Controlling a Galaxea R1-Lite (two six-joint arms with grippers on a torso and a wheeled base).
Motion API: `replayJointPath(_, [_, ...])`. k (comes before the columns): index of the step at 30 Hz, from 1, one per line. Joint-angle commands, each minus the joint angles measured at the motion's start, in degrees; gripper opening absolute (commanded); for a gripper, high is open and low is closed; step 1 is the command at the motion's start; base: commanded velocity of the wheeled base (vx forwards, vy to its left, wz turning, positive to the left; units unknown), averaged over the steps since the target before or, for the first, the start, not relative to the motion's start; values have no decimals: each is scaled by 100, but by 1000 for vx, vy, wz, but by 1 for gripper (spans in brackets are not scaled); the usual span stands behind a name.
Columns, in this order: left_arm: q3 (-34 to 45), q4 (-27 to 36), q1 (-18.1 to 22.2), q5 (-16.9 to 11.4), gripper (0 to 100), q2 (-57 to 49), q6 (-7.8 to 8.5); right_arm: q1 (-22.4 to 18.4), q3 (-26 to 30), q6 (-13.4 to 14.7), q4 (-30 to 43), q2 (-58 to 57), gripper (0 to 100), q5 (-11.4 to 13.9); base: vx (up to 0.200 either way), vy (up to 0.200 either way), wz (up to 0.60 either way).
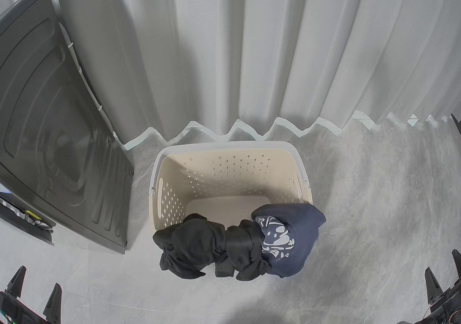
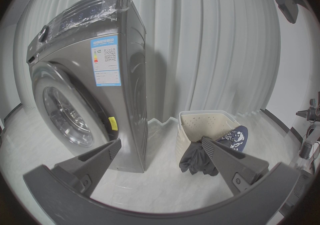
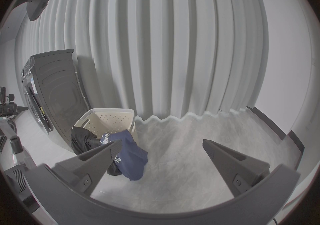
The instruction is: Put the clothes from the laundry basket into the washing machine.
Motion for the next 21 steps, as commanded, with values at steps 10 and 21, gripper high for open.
replayJointPath(10, [84, 2, 3, 11, 100, -57, -3, 0, 101, -2, 0, -17, 100, 32, -180, 0, 0])
replayJointPath(21, [84, 2, 3, 11, 100, -57, -3, 0, 101, -2, 0, -17, 100, 32, 0, 36, 0])
